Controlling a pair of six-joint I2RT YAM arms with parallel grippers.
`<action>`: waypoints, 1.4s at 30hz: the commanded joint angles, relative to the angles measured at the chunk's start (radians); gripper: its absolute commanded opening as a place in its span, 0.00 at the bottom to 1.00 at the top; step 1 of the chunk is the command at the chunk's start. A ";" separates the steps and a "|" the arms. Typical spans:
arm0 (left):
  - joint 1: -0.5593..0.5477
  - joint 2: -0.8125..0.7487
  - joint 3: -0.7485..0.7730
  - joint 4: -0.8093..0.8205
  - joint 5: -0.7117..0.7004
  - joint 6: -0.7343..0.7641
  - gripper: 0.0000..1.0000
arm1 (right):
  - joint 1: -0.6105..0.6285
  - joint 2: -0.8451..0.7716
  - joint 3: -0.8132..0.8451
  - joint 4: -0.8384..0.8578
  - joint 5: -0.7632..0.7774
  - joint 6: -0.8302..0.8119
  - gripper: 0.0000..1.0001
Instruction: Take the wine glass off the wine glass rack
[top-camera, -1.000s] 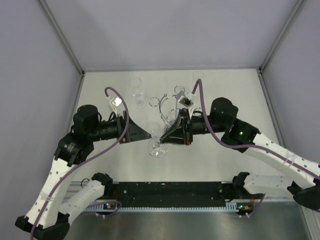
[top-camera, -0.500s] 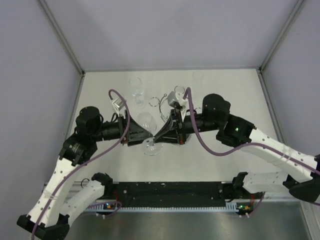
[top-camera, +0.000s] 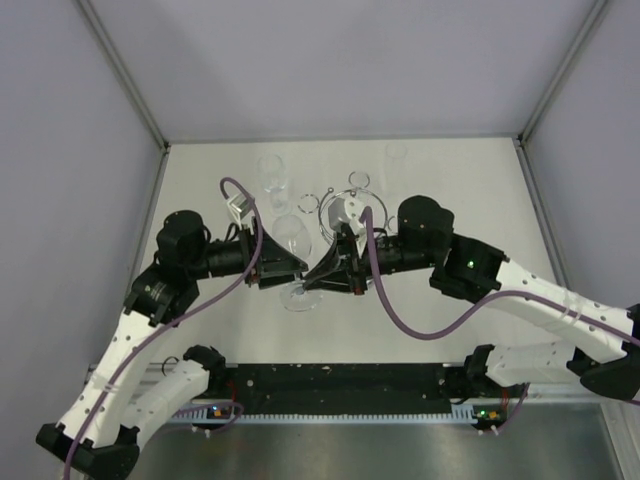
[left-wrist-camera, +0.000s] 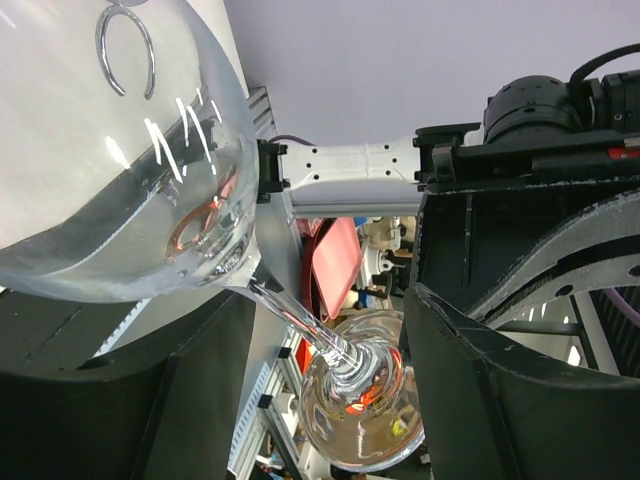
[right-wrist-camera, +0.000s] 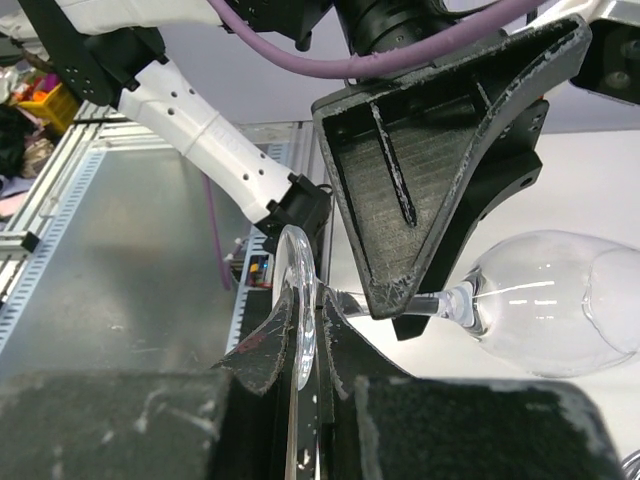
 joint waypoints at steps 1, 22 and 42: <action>0.001 0.007 -0.012 0.095 0.004 -0.012 0.64 | 0.032 -0.001 0.070 0.106 0.022 -0.091 0.00; 0.001 0.057 -0.022 0.145 0.033 0.014 0.00 | 0.067 -0.004 -0.013 0.035 0.083 -0.171 0.00; -0.004 0.039 0.050 -0.087 0.175 0.488 0.00 | -0.049 -0.196 0.154 -0.293 0.297 0.030 0.64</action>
